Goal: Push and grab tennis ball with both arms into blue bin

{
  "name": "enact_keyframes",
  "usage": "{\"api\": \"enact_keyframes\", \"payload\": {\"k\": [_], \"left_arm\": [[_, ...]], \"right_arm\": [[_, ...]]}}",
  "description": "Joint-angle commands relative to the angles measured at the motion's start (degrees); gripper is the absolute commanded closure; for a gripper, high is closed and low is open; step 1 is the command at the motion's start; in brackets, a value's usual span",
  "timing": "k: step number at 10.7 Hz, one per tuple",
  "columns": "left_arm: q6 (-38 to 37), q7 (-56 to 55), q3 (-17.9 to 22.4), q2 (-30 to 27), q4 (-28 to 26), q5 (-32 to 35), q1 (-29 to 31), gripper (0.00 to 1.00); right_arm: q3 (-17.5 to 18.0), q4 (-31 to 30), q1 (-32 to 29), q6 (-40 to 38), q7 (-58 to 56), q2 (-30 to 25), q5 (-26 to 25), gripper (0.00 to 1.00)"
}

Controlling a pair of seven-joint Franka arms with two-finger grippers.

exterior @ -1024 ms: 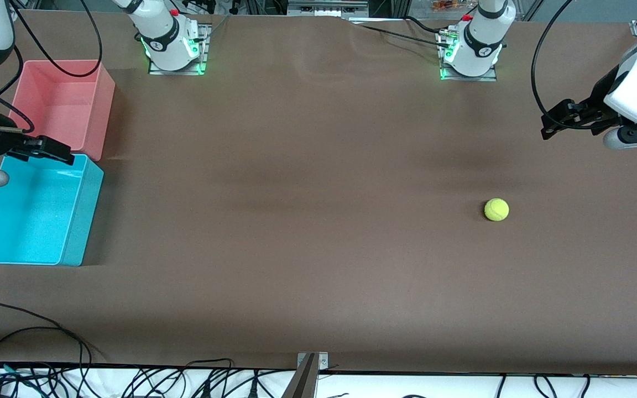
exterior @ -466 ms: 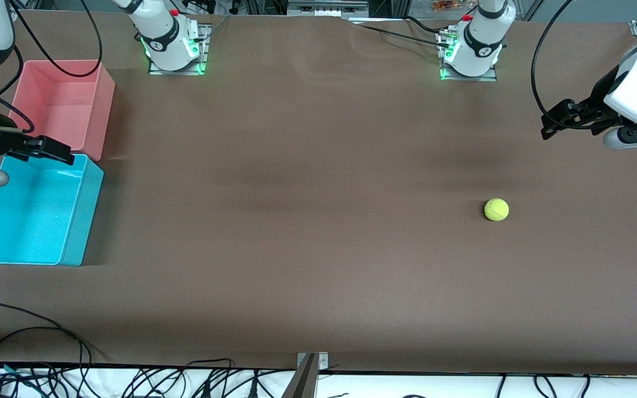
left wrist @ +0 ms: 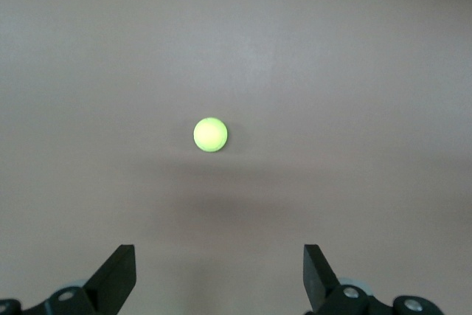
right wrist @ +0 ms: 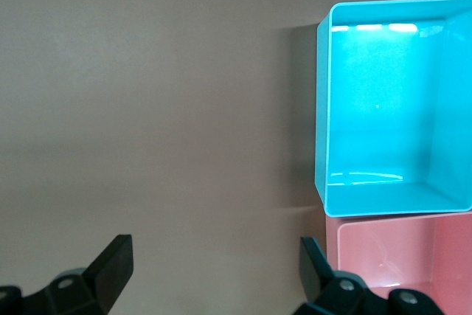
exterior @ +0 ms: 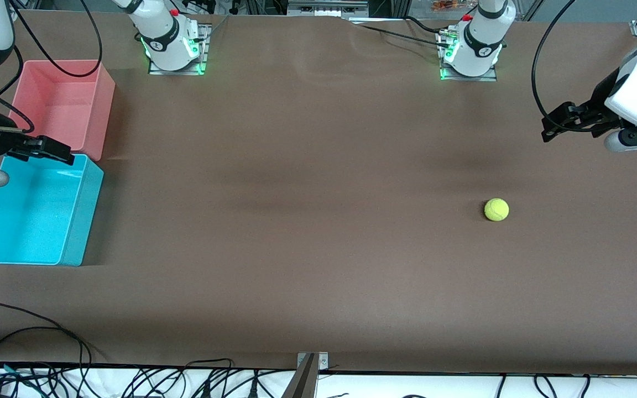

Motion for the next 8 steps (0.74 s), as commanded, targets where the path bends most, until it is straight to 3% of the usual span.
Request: {"api": "enact_keyframes", "payload": {"k": [1,8], "left_arm": [[2.2,0.3,-0.4,-0.1,-0.4,1.4,0.5,0.00],[10.3,0.3,-0.3,-1.3,-10.2,2.0,1.6,0.00]], "right_arm": [[0.0,1.4,-0.3,-1.2,-0.9,0.4,1.0,0.00],[0.0,1.4,-0.2,-1.1,-0.8,0.6,0.9,0.00]]}}
